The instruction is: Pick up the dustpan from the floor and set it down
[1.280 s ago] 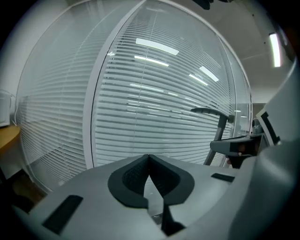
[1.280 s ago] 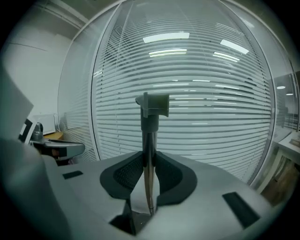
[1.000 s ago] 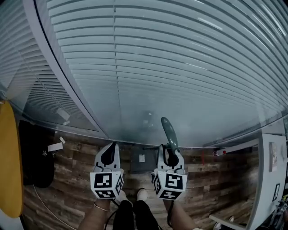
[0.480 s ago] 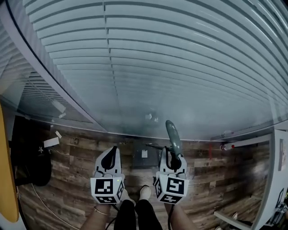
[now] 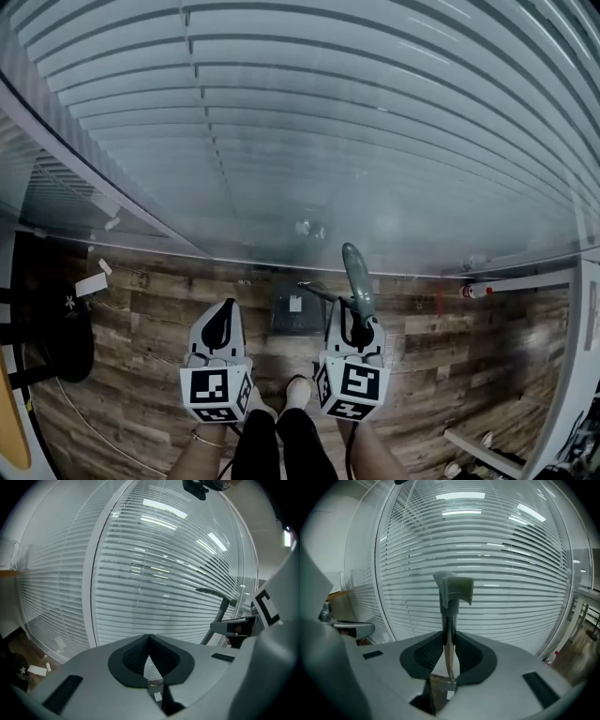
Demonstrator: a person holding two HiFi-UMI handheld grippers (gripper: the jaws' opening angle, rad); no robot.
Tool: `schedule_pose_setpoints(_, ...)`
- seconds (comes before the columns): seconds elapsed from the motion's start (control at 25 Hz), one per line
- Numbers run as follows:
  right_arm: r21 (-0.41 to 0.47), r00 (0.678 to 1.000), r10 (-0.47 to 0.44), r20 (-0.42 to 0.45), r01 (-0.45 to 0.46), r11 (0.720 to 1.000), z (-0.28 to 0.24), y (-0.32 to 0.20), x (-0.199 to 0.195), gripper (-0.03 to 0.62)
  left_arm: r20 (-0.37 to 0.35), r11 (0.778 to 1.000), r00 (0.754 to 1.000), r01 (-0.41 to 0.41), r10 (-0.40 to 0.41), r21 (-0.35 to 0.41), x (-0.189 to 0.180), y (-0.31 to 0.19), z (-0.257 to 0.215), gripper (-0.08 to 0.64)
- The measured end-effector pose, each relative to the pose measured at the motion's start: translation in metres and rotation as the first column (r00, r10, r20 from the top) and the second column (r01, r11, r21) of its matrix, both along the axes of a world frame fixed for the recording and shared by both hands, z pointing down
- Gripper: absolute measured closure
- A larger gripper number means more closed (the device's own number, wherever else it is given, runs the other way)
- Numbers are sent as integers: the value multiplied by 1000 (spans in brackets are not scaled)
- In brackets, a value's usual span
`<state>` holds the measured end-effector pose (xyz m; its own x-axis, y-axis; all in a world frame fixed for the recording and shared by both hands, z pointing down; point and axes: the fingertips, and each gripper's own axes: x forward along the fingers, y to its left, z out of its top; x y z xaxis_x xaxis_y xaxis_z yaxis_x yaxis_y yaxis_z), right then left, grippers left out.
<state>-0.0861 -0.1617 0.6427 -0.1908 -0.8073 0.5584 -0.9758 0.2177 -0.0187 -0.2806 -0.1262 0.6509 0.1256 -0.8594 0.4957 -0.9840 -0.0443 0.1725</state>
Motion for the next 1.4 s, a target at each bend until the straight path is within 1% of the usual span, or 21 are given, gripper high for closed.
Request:
schedule_pose_setpoints(0.28,-7,1000,0,0,0,1000,18,-2,3,494,5,1000,1000,-2,2,0,7,-2,13,543)
schedule_pose_setpoints(0.68,-7,1000,9,-16,-9,1000,21,-18,-2,494,-3,1000,1000,-4,4,-10,8,-7,16,543)
schedule_pose_setpoints(1.4,5,1000,20,-20,-20,1000,26,-28,7,494,7,1000,1000,3,-3,-11,12,0,15,543)
